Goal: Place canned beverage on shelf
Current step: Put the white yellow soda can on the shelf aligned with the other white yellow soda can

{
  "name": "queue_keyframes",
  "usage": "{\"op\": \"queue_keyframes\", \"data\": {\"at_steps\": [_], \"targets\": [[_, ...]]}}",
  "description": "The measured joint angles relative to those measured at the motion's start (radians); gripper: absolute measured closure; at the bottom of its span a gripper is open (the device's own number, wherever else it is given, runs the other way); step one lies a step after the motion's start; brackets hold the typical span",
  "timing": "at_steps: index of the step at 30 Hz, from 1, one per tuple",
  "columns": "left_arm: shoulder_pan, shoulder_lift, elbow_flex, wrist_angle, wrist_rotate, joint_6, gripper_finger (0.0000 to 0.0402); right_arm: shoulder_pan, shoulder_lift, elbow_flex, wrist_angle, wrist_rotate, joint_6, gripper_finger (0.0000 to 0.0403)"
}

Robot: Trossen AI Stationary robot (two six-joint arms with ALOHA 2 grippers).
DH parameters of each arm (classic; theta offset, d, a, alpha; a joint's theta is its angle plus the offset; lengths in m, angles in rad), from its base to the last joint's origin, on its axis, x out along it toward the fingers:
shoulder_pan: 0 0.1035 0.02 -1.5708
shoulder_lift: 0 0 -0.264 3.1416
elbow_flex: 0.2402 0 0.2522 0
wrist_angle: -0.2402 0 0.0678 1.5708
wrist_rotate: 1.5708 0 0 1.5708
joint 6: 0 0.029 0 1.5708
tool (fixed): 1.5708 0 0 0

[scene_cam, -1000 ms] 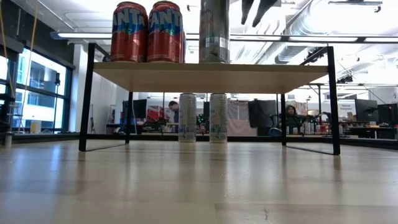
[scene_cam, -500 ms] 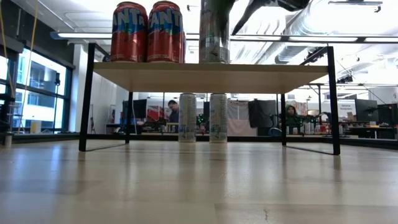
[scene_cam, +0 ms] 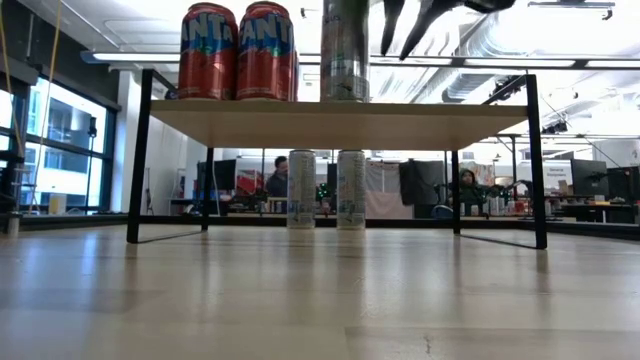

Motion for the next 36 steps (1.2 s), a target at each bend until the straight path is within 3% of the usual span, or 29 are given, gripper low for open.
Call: {"op": "queue_keyframes", "data": {"at_steps": [4,10,21,29,36], "targets": [[0.0,-0.02,0.0,-0.004,0.0,0.003,0.0401,0.029,0.001,0.0,0.052,-0.114,-0.047,0.0328],[0.0,-0.038,0.0,-0.005,0.0,0.012,0.0401,0.056,0.014,0.0,0.246,0.096,-0.069,0.0328],[0.0,-0.06,0.0,-0.006,0.0,0.029,0.0401,0.089,0.016,0.0,0.178,0.264,-0.068,0.0328],[0.0,-0.083,0.0,-0.006,0.0,0.029,0.0401,0.066,0.016,0.0,0.023,0.258,-0.039,0.0328],[0.0,-0.09,0.0,-0.006,-0.003,0.029,0.0401,0.067,0.016,0.0,0.006,0.142,-0.068,0.0328]]}}
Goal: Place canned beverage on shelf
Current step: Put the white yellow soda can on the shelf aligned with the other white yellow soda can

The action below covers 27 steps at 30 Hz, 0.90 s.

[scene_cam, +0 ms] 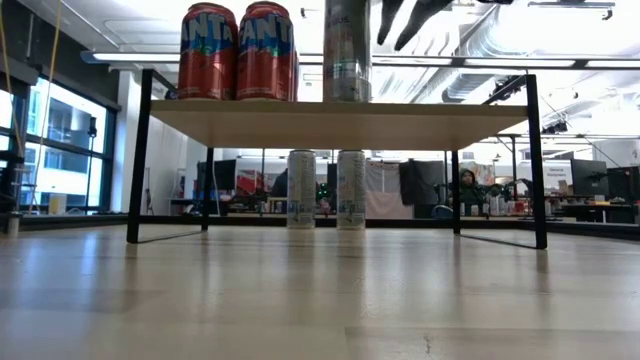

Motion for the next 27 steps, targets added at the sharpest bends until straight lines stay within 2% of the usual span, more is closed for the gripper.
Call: {"op": "queue_keyframes", "data": {"at_steps": [3,8,20,23,27], "targets": [[0.0,-0.002,0.0,0.0,0.0,0.007,0.0401,0.002,0.0,0.0,0.051,0.003,-0.027,0.0328],[0.0,0.0,0.0,0.0,0.0,0.035,0.0401,-0.022,0.0,0.0,0.213,-0.014,-0.256,0.0328],[0.0,-0.001,0.0,0.0,0.002,0.023,0.0401,-0.089,0.0,0.0,0.019,-0.056,-0.322,0.0328],[0.0,0.0,0.0,-0.003,0.002,0.018,0.0401,-0.09,0.0,0.0,0.028,-0.084,-0.327,0.0328],[0.0,0.0,0.0,-0.004,0.002,0.016,0.0401,-0.074,-0.007,0.0,0.135,-0.152,-0.41,0.0328]]}}
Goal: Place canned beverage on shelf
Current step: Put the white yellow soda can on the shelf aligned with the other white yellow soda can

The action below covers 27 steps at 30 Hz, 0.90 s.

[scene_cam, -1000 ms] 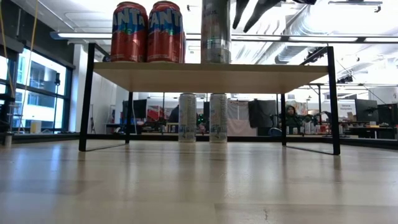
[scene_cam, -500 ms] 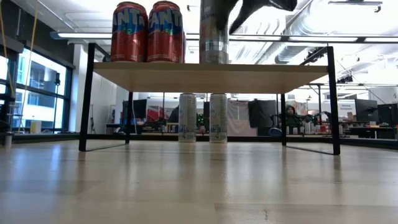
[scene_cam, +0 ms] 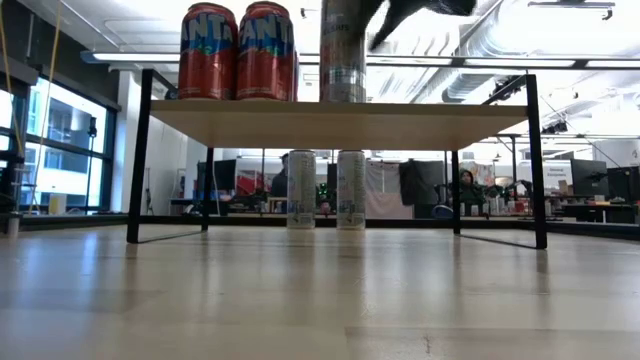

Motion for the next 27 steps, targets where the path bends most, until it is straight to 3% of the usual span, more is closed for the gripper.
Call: {"op": "queue_keyframes", "data": {"at_steps": [2,5,8,16,27], "targets": [[0.0,0.0,0.0,0.0,0.0,0.0,0.0401,0.01,-0.01,0.009,0.056,-0.005,-0.034,0.0328],[0.0,0.0,0.0,0.0,0.0,0.0,0.0401,0.016,-0.016,0.035,0.081,0.076,-0.008,0.0328],[0.0,0.0,0.0,0.0,0.0,0.0,0.0401,0.013,-0.016,0.037,0.059,0.138,0.054,0.0328],[0.0,0.0,0.0,-0.003,0.0,0.0,0.0401,0.002,-0.015,0.021,-0.035,0.184,0.07,0.0328],[0.0,-0.002,0.0,-0.005,0.0,0.0,0.0401,-0.003,-0.024,0.028,-0.211,0.154,0.104,0.0328]]}}
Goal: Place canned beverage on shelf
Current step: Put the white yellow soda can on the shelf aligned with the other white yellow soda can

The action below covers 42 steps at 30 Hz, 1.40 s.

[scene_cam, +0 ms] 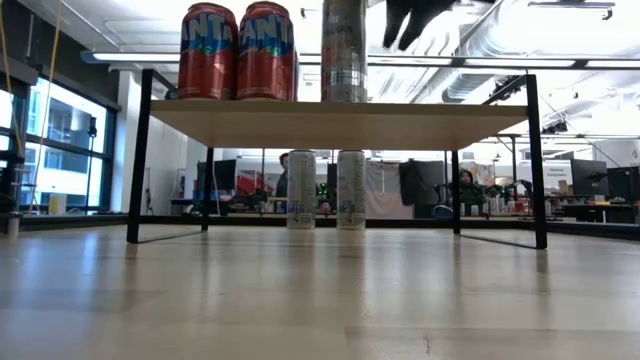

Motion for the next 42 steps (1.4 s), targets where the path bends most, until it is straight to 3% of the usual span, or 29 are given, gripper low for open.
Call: {"op": "queue_keyframes", "data": {"at_steps": [4,8,16,21,25,28,32,38,42], "targets": [[0.0,0.0,0.0,-0.009,0.0,0.0,0.0401,0.013,-0.053,0.075,-0.001,-0.059,-0.032,0.0328],[0.0,0.0,0.0,-0.012,0.0,0.0,0.0401,0.022,-0.093,0.167,0.069,-0.074,-0.186,0.0327],[0.0,0.0,0.0,-0.013,0.0,0.0,0.0401,-0.015,-0.097,0.248,0.376,-0.076,-0.752,0.0319],[0.0,0.0,0.0,-0.013,0.0,-0.001,0.0401,-0.089,-0.089,0.202,0.527,-0.246,-0.978,0.0251],[0.0,0.0,0.0,-0.013,0.0,-0.026,0.0401,-0.151,-0.087,0.17,0.542,-0.384,-1.122,0.0179],[0.0,0.0,0.0,-0.013,0.0,-0.045,0.0401,-0.195,-0.087,0.168,0.538,-0.425,-1.235,0.0142],[0.0,0.005,0.0,-0.013,0.0,-0.054,0.0401,-0.249,-0.087,0.168,0.524,-0.485,-1.331,0.0127],[0.0,0.029,0.0,0.011,0.0,-0.107,0.0401,-0.345,-0.076,0.167,0.473,-0.741,-1.372,0.0125],[0.0,0.052,0.0,0.035,-0.009,-0.149,0.0401,-0.368,-0.066,0.167,0.464,-0.829,-1.433,0.0123]]}}
